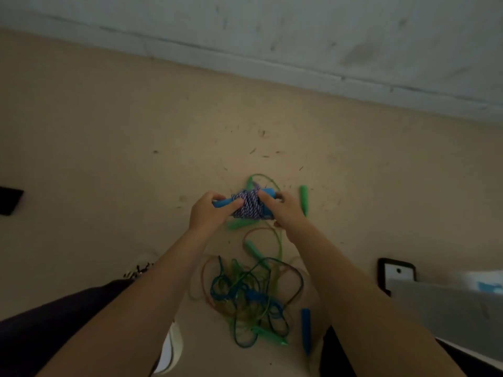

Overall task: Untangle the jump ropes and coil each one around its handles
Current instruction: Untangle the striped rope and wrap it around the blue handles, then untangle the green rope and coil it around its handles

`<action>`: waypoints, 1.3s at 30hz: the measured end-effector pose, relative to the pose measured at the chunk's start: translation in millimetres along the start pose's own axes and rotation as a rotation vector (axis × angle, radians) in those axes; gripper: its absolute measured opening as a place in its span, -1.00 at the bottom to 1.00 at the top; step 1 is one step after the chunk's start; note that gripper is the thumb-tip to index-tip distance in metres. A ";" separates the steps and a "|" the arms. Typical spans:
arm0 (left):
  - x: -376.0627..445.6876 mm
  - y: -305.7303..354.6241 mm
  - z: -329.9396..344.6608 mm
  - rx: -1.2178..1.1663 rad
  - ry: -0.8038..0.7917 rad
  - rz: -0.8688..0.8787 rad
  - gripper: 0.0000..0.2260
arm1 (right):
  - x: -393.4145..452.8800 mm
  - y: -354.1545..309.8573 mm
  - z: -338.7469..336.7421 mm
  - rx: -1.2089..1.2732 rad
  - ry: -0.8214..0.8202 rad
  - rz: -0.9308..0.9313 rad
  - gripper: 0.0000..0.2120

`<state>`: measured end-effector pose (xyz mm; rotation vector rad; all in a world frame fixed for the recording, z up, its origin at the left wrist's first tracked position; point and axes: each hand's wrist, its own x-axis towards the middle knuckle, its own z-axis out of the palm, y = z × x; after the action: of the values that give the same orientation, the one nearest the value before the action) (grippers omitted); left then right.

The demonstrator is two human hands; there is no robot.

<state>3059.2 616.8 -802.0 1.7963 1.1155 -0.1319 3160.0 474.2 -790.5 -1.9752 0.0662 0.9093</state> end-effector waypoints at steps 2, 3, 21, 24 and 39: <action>25.3 -2.9 0.1 -0.048 0.099 0.036 -0.57 | 25.3 -4.9 11.4 0.028 -0.006 -0.069 -0.44; 36.8 -2.7 -0.7 -0.082 0.156 0.065 -0.57 | 35.2 -8.8 14.2 0.058 -0.016 -0.108 -0.41; 42.0 -73.1 87.3 0.385 -0.194 0.134 -0.69 | 58.6 128.6 7.0 -0.667 0.077 -0.007 -0.73; 36.0 -70.0 89.1 0.303 -0.212 0.042 -0.73 | 52.8 125.9 -0.3 -0.481 0.015 -0.029 -0.72; -117.1 89.2 -33.9 -0.562 -0.417 0.190 -0.86 | -130.3 -52.5 -74.3 0.295 -0.221 -0.302 -0.85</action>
<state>3045.0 560.9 -662.4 1.2810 0.6006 -0.0652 3128.4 407.8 -649.6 -1.5518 -0.2082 0.8586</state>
